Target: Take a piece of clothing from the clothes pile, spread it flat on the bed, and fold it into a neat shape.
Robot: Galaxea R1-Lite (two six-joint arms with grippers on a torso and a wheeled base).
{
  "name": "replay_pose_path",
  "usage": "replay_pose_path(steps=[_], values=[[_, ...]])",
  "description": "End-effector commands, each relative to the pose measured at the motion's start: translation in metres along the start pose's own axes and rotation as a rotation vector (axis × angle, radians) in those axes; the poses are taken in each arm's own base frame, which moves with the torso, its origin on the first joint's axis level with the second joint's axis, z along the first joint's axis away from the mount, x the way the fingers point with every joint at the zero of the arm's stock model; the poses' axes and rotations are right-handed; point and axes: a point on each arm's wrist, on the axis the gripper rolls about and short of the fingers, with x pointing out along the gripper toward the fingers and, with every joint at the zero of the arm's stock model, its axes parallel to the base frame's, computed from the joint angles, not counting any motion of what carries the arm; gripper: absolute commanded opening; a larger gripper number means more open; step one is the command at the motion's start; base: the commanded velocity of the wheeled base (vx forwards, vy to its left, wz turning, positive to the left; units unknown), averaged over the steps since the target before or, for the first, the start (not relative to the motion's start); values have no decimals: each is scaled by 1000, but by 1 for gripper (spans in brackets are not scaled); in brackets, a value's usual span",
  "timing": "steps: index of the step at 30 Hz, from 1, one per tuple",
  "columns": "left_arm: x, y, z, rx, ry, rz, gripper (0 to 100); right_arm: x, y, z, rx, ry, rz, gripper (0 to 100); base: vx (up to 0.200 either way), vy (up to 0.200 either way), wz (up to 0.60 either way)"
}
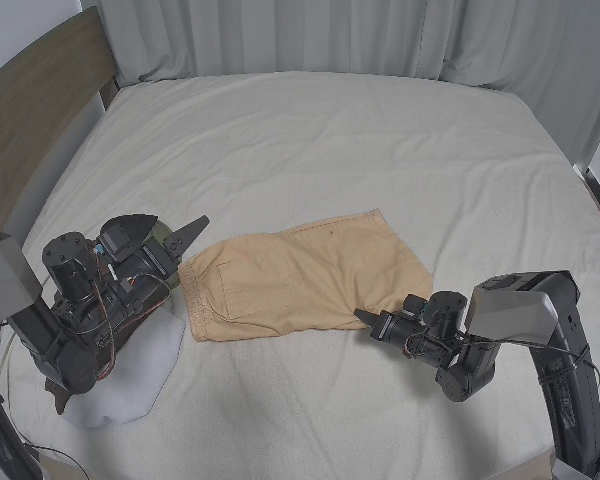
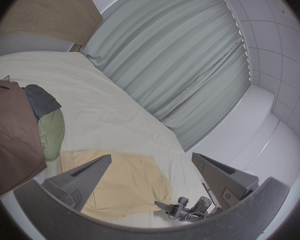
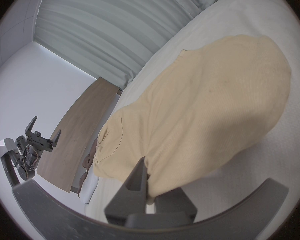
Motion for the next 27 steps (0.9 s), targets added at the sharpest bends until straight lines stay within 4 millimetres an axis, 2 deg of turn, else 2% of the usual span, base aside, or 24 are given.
replay_pose_path(steps=[1, 10, 17, 27], values=[[0, 2, -1, 0, 2, 6, 100, -9, 5, 1, 2, 5, -4, 0, 0, 0, 0], [0, 1, 1, 0, -4, 3, 100, -28, 18, 6, 7, 21, -17, 0, 0, 0, 0], [0, 1, 1, 0, -4, 3, 100, -43, 25, 2, 10, 50, -44, 0, 0, 0, 0], [0, 0, 2, 1, -7, 1, 100, -81, 37, -4, -40, 122, -99, 0, 0, 0, 0]])
